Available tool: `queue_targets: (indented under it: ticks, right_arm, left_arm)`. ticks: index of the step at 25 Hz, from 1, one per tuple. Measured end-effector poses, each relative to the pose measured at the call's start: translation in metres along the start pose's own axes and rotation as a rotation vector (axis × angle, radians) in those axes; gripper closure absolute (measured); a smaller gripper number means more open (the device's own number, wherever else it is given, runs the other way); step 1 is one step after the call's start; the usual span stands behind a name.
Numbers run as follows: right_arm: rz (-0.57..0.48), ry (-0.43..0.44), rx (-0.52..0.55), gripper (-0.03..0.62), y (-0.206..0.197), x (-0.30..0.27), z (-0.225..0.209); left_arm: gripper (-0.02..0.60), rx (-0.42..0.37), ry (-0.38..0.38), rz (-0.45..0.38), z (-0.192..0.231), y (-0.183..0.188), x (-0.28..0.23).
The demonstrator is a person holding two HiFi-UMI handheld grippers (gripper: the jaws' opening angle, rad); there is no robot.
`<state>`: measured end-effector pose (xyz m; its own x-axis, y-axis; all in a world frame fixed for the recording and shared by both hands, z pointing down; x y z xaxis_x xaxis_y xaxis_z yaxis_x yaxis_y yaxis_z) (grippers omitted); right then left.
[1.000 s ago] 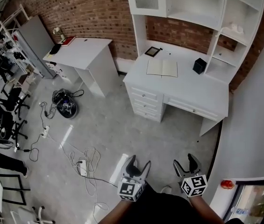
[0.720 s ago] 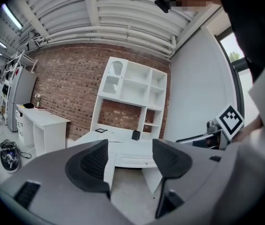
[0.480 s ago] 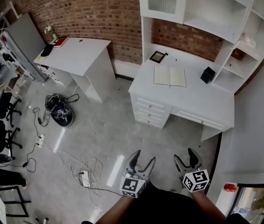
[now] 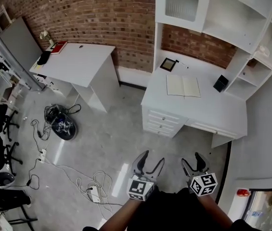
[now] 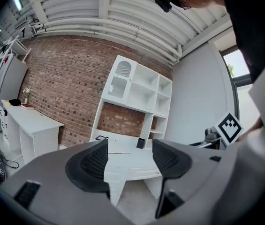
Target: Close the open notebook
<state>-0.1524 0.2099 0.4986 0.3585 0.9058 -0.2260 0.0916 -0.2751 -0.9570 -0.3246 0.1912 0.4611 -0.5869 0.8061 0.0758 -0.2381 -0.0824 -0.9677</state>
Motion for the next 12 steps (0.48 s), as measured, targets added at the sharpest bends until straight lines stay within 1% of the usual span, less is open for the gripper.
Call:
queue_targets:
  ticks: [3,5,9,12]
  right_arm:
    - [-0.004,0.018,0.004,0.295,0.007,-0.021,0.021]
    - [-0.003,0.025,0.023,0.295,0.008,-0.028,0.025]
    - [-0.006,-0.014,0.002,0.298,0.009,-0.043,0.013]
    - [-0.015,-0.018,-0.003,0.303,0.011,-0.053,0.005]
  left_arm:
    - [0.308,-0.007,-0.031,-0.016,0.016,0.012,-0.011]
    - [0.308,0.000,-0.039,-0.026,0.021,0.012,-0.013]
    - [0.308,0.028,-0.016,-0.015,0.034,0.002,-0.018]
    - [0.308,0.039,0.001,0.003,0.040,-0.006,-0.024]
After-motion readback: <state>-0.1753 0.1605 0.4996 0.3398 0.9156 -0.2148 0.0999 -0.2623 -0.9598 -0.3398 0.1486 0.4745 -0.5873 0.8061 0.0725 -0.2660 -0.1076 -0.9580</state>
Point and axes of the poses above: the fingertips, and each gripper's own axes: x backward along the fingers, z to its left, y out of its top, the point moved 2 cm from there along x, backward along the fingers, and after that the axes turned 13 degrees about -z, right-handed, at the moved point
